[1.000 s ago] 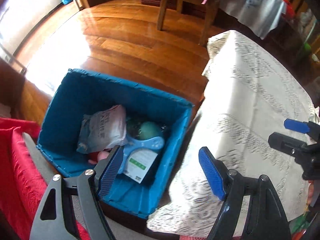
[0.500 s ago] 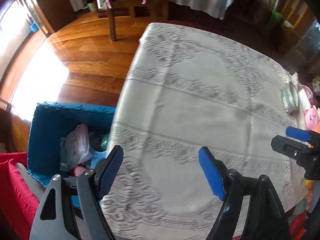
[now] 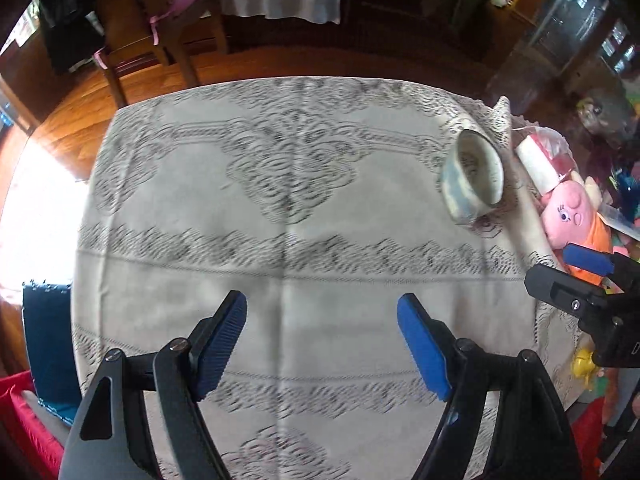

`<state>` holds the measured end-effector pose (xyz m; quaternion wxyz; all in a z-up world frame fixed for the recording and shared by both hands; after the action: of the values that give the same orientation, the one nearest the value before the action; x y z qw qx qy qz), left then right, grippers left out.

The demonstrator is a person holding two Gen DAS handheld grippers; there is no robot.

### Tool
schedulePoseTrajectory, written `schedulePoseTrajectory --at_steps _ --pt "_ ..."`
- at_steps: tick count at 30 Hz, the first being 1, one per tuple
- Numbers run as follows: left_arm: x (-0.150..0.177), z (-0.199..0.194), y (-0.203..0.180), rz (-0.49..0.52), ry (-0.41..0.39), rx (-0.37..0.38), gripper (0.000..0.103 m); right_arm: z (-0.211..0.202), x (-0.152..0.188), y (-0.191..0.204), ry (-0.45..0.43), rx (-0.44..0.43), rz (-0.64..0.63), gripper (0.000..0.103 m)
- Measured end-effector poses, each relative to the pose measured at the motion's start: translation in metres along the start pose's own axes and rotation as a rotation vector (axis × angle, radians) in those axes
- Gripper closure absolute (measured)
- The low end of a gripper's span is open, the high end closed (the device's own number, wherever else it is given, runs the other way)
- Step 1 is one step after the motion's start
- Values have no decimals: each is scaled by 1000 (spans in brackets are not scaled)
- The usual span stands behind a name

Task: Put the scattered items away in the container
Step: 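Grasp the glass jar rim with the right gripper while the left gripper clamps the rim too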

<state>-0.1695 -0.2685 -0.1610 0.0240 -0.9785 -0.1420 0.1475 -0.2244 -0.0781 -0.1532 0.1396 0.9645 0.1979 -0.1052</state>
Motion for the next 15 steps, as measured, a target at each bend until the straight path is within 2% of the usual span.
schedulePoseTrajectory --at_steps 5,7,9,13,15 --pt "-19 21 -36 23 17 12 25 4 -16 -31 10 -9 35 1" --pt "-26 30 -45 15 22 20 25 7 -25 -42 13 -15 33 13" --pt "-33 37 -54 -1 25 27 25 9 -34 -51 17 -28 23 39" --pt "-43 49 -71 -32 28 39 25 21 -57 -62 34 -40 -30 47" --pt "-49 54 -79 -46 26 48 25 29 -69 -66 47 -51 -66 60"
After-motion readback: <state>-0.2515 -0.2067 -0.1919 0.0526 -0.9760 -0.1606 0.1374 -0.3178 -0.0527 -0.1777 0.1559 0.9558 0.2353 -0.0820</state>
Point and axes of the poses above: each gripper's, at about its wrist camera, not at the fingertips, and z roughly the way its jaws point, y to its left, x to its underside, the point moved 3 cm from there along z, roughly the way its jaws point, and after that the axes turned 1 degree about -z, right-handed, at the moved point
